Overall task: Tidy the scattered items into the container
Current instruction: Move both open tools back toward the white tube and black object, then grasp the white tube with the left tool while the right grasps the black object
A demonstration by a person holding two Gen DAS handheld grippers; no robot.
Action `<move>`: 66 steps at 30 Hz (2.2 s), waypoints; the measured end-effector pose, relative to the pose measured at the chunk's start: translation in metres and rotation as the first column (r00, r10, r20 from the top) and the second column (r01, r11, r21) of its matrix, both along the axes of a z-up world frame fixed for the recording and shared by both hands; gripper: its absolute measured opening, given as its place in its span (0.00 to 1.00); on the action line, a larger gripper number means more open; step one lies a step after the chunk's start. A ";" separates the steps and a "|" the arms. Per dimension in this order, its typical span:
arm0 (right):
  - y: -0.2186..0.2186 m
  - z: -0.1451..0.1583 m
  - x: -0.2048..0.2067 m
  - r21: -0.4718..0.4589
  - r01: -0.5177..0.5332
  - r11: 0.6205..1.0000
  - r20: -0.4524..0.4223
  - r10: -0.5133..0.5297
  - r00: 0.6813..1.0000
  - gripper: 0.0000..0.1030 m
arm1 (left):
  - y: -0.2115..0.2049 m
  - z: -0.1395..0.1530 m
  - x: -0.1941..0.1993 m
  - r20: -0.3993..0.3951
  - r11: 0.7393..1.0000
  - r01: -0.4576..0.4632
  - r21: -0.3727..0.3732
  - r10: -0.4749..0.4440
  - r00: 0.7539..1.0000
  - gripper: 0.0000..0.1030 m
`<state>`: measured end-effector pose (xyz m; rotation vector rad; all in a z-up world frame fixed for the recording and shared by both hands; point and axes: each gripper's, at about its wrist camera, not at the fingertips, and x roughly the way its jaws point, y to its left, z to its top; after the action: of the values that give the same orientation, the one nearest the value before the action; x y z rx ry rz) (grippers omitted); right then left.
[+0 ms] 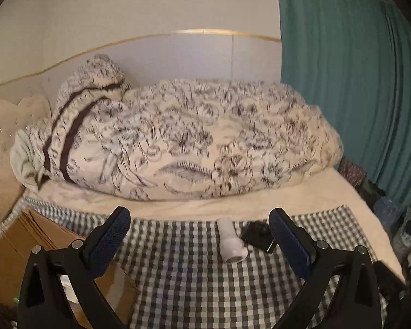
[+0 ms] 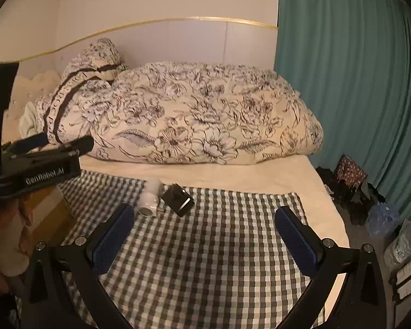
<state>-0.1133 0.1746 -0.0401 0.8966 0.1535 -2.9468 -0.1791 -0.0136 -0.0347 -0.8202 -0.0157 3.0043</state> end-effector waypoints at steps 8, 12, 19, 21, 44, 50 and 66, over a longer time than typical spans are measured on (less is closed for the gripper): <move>0.019 -0.035 -0.032 -0.007 0.000 1.000 0.064 0.000 0.998 1.00 | 0.013 -0.041 -0.027 0.053 0.999 -0.009 -0.047 0.011 0.999 1.00; 0.018 -0.054 -0.050 0.011 -0.037 0.999 0.093 0.036 0.995 1.00 | 0.019 -0.067 -0.044 0.093 0.998 0.000 -0.063 0.006 0.996 1.00; 0.013 -0.086 -0.085 0.001 -0.111 0.994 0.150 0.109 0.983 1.00 | 0.015 -0.106 -0.073 0.159 0.998 -0.023 -0.059 0.032 0.987 1.00; 0.009 -0.095 -0.094 0.005 -0.131 0.991 0.162 0.128 0.978 1.00 | 0.014 -0.113 -0.081 0.174 0.999 -0.029 -0.044 0.036 0.984 0.99; -0.010 -0.158 -0.169 0.033 -0.197 0.980 0.242 0.183 0.953 0.99 | 0.035 -0.177 -0.143 0.346 0.999 0.032 0.030 -0.040 0.938 0.92; -0.015 -0.162 -0.175 0.029 -0.220 0.975 0.237 0.208 0.949 0.99 | 0.037 -0.179 -0.142 0.333 0.998 0.050 0.030 -0.057 0.941 0.75; -0.052 -0.177 -0.194 0.042 -0.208 0.977 0.293 0.187 0.938 0.54 | 0.001 -0.170 -0.129 0.348 0.999 0.035 0.029 -0.043 0.936 0.42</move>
<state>-0.3076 0.1223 -0.2170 1.2289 0.3168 -2.6065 -0.3081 -0.0129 -0.2044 -1.3217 -0.0396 2.7736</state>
